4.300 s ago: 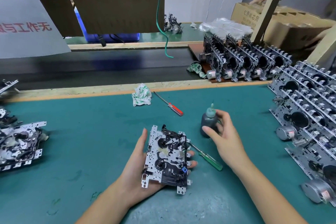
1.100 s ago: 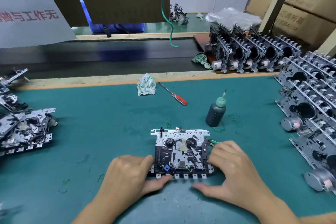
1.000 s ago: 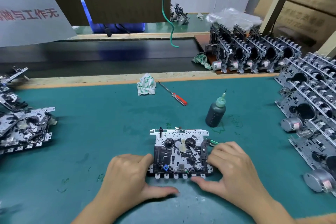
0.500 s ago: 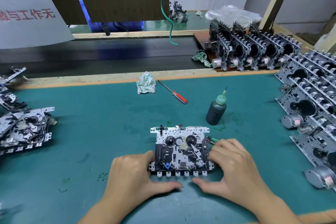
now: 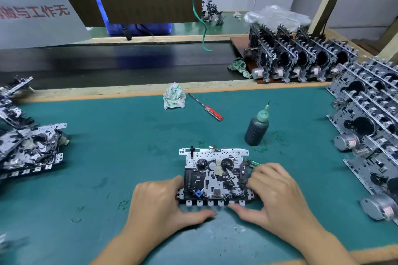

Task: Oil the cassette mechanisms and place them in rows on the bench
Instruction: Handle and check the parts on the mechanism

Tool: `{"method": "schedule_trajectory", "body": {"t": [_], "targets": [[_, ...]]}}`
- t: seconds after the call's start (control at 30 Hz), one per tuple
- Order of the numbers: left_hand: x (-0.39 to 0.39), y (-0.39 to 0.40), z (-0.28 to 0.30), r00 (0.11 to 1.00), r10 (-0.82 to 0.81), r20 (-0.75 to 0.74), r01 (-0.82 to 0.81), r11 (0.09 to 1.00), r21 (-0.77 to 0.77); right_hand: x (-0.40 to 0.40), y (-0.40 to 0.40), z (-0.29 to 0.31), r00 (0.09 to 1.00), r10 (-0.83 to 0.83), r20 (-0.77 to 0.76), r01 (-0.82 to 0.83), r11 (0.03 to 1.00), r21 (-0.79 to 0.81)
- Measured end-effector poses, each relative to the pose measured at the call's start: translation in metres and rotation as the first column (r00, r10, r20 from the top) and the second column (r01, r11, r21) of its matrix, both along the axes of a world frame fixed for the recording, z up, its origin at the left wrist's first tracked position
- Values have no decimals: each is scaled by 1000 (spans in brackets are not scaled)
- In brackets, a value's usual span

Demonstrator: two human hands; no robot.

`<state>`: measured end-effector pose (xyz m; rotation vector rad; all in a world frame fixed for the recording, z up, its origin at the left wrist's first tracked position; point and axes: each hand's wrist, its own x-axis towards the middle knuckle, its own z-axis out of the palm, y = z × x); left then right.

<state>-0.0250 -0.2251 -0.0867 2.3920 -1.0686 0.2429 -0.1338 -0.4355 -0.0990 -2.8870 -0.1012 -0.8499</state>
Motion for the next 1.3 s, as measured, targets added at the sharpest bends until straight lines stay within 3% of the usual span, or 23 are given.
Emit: {"method": "schedule_trajectory", "body": {"t": [0.4,0.7,0.87,1.1,1.2,1.3], "targets": [[-2,-1,-5,991,66,114,-64,998,-27,0,3,7,996,32,-88,-24,996,87],[5,4,1,997,-65,31,64,997,31,1,4,6,998,-37,-40,38,999,1],[3,5,-1,982,-183,56,183,983,0,1,8,7,994,-105,-6,105,995,3],[5,6,3,997,-68,-32,68,998,-2,-1,4,13,997,13,-75,-11,1000,22],[5,8,9,992,-81,-92,79,996,-29,0,8,18,995,10,-102,2,993,116],[4,9,12,974,-102,-204,60,977,-202,2,6,32,987,15,-162,51,916,398]]}}
